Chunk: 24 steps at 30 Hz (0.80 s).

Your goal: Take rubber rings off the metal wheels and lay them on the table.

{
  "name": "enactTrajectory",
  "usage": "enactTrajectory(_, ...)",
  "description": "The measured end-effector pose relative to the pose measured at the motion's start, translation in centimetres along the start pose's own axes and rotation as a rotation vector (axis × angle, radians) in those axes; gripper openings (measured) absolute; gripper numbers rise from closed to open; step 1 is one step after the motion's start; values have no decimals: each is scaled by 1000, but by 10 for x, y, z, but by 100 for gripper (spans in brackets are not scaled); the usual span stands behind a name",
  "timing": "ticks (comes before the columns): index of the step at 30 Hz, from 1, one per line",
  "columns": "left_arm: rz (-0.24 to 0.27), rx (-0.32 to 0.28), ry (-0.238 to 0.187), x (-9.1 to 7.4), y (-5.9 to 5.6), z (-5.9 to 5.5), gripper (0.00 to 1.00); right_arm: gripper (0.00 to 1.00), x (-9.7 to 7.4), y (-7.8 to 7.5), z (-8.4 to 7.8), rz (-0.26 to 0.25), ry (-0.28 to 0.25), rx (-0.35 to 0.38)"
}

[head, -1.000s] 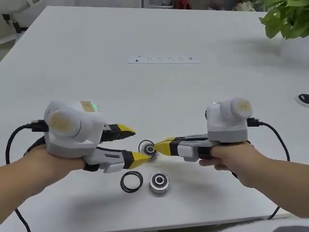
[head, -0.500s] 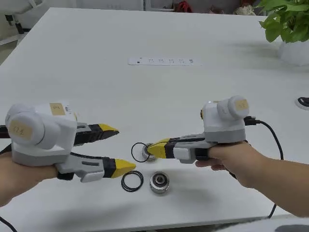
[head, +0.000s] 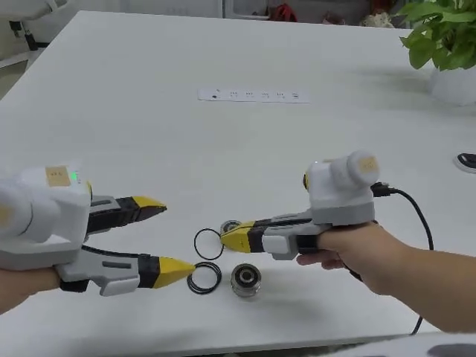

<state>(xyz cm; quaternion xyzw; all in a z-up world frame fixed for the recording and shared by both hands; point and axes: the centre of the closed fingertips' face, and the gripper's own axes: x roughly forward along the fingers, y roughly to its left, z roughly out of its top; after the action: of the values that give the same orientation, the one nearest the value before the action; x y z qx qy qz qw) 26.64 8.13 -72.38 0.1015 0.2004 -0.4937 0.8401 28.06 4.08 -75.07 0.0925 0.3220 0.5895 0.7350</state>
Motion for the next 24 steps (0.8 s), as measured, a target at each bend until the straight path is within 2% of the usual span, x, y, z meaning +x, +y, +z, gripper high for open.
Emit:
enactTrajectory(3,5,-9,7,-3,-1,-6,61,0,4,3,-5,11,18,1)
enactTrajectory(11,18,-28,8,-8,-1,-12,61,0,13,13,-19,41,66,1)
enactTrajectory(24,23,-30,27,-10,-5,-20,61,0,19,11,-37,46,122,13)
